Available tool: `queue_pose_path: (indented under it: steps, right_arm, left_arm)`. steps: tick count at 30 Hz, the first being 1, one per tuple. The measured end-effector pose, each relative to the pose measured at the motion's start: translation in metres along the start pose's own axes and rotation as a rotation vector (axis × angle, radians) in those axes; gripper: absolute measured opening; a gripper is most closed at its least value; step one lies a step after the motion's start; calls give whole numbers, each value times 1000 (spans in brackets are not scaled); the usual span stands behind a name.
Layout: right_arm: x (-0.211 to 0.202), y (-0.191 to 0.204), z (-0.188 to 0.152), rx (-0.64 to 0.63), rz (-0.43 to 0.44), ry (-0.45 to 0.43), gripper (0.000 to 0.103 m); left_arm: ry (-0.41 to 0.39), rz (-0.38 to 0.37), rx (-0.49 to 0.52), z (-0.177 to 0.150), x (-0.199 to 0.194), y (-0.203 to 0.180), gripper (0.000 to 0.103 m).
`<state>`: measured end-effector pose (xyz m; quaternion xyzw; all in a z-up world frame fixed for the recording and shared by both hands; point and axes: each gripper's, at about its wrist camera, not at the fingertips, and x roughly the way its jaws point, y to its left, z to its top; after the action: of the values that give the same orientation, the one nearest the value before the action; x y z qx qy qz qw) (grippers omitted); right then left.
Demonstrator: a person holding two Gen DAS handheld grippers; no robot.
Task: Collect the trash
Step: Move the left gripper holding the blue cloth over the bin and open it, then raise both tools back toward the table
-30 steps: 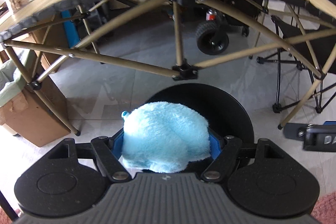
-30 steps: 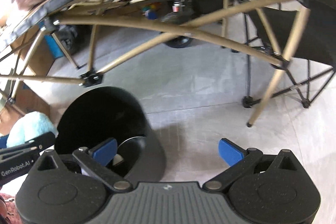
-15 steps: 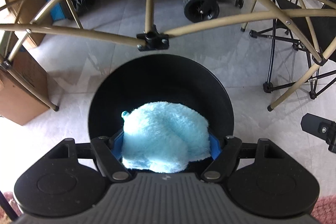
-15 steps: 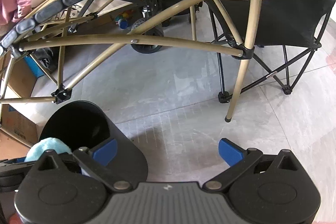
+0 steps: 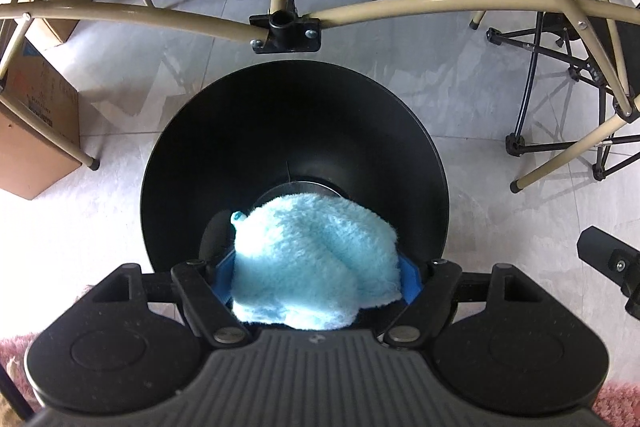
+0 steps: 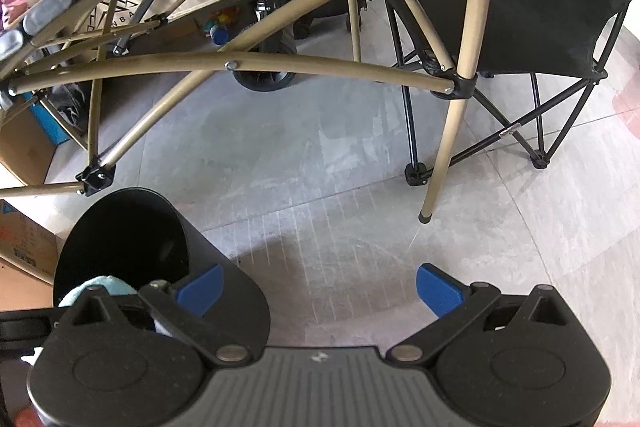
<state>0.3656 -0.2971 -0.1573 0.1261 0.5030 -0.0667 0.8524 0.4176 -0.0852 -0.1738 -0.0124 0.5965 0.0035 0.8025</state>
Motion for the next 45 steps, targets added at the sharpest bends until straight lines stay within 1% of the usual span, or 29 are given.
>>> queue_pose_path:
  steps: [4,6,7,8,11,15,18,24,36,41,45]
  right_arm:
    - [1,1,0,-2,2,4,103]
    - [1,1,0,1,1,4,103]
    - [1,1,1,3,0,2,103]
    - [0,0,1,5,0,1,103]
    - [-1,0,0,7,0,-2,103]
    - [-1,-1,0,7,1,-4,103]
    - [-3,-1,0,3,3,-7,103]
    - [-5,1,0,-2,3,-13,103]
    - [-13,3,-2,-10,4,-36,103]
    - [-24,5,-3,-14,16,-69,103]
    - [-47,7,-4,-17,46,-141,103]
  left_arm:
    - [-4,1,-4,0,-3,0,81]
    - [-3,-4,-5,1,-7,0,91]
    - [-6,-8,-9,1,-9,1,101]
    - [-12,-12,-13,0,-13,2,103]
    - [-29,-15,-9,0,-22,3,103]
    - [-24,-15,-5,-1,-29,3,103]
    - [-34,-19,5,-3,-37,4,103]
    - [-93,-12,20,-10,-54,4,103]
    - [-177,-33,46,-23,-86,14,103]
    - [-236,-39,50,-31,-104,17,103]
    - [-309,-41,36,-37,-123,23,103]
